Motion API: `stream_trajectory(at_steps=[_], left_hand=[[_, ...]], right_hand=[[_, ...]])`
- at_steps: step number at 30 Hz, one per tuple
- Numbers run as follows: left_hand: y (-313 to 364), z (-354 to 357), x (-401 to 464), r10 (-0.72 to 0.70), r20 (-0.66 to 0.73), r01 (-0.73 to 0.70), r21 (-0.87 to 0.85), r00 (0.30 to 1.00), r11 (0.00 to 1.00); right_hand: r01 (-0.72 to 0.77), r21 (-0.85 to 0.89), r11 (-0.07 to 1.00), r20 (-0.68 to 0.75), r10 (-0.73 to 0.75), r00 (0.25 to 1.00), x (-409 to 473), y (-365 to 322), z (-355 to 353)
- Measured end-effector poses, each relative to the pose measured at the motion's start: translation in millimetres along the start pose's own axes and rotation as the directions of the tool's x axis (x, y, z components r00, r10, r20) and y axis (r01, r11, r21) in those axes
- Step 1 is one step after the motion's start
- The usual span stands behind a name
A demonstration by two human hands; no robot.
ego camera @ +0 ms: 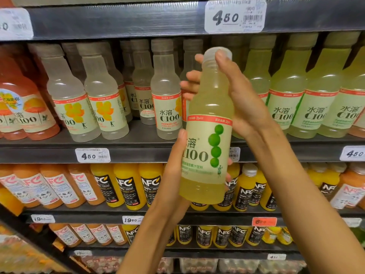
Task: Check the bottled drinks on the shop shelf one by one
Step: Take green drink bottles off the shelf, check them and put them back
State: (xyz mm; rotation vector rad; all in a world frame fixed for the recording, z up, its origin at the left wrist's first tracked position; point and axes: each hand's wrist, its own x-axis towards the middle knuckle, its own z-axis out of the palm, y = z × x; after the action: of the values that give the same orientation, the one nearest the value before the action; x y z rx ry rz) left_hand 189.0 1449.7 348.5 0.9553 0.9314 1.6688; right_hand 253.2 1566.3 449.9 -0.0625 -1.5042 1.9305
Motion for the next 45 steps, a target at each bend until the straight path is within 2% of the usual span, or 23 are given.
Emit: stream_trajectory(at_steps=[2,4,11,13,18,23,26,30,33,37,40,42,45], left_hand=[[0.3,2.6,1.3,-0.005,0.023,0.006,-0.018,1.0,1.0],[-1.0,2.9,1.7,0.008,0.015,-0.008,-0.009,1.0,1.0],[0.2,2.9,-3.8,0.004,-0.1,0.02,0.239,0.995,0.971],[-2.2,5.1,-4.7,0.001,-0.134,0.032,0.241,0.991,0.97],[5.4,9.5,-7.0,-0.07,-0.051,0.069,-0.023,0.996,0.997],[20.1,8.5,-12.6,-0.132,0.152,0.174,-0.311,0.98,0.934],[30.6,7.5,-16.8,-0.103,0.207,0.182,-0.41,0.973,0.894],[36.8,13.1,-17.3,-0.126,0.181,0.195,-0.443,0.975,0.875],[34.4,15.1,-14.3,-0.151,0.163,0.208,-0.44,0.975,0.874],[30.5,15.3,-9.8,-0.105,0.211,0.19,-0.432,0.972,0.882],[16.9,13.7,-5.6,-0.084,0.212,0.158,-0.365,0.974,0.917],[10.2,10.9,-2.4,-0.073,0.204,0.131,-0.287,0.976,0.949],[6.7,4.5,0.4,-0.053,0.128,0.058,-0.035,0.99,0.998]], right_hand=[[-0.025,0.076,0.997,0.038,0.022,0.999,0.3,2.8,2.3],[-0.024,0.074,0.997,0.047,0.021,0.999,1.3,3.4,2.1],[-0.047,-0.113,0.992,-0.069,0.039,0.997,-0.1,-0.5,-1.2],[-0.062,-0.155,0.986,-0.088,0.049,0.995,-0.2,-0.2,-1.0],[-0.181,-0.065,0.981,-0.11,0.173,0.979,0.1,0.2,-7.3],[-0.284,0.102,0.953,-0.13,0.296,0.946,-0.1,11.3,-16.0],[-0.372,0.178,0.911,-0.105,0.393,0.913,-2.2,15.7,-16.7],[-0.407,0.236,0.882,-0.091,0.438,0.895,-3.3,19.5,-18.0],[-0.395,0.29,0.872,-0.087,0.435,0.896,-2.4,19.9,-18.6],[-0.382,0.199,0.902,-0.12,0.41,0.904,-0.3,14.8,-21.3],[-0.238,0.159,0.958,-0.174,0.265,0.948,2.5,5.7,-15.7],[-0.117,0.067,0.991,-0.212,0.128,0.969,3.5,1.6,-12.5],[0.017,-0.007,1.0,-0.184,-0.018,0.983,1.6,-0.4,-11.1]])
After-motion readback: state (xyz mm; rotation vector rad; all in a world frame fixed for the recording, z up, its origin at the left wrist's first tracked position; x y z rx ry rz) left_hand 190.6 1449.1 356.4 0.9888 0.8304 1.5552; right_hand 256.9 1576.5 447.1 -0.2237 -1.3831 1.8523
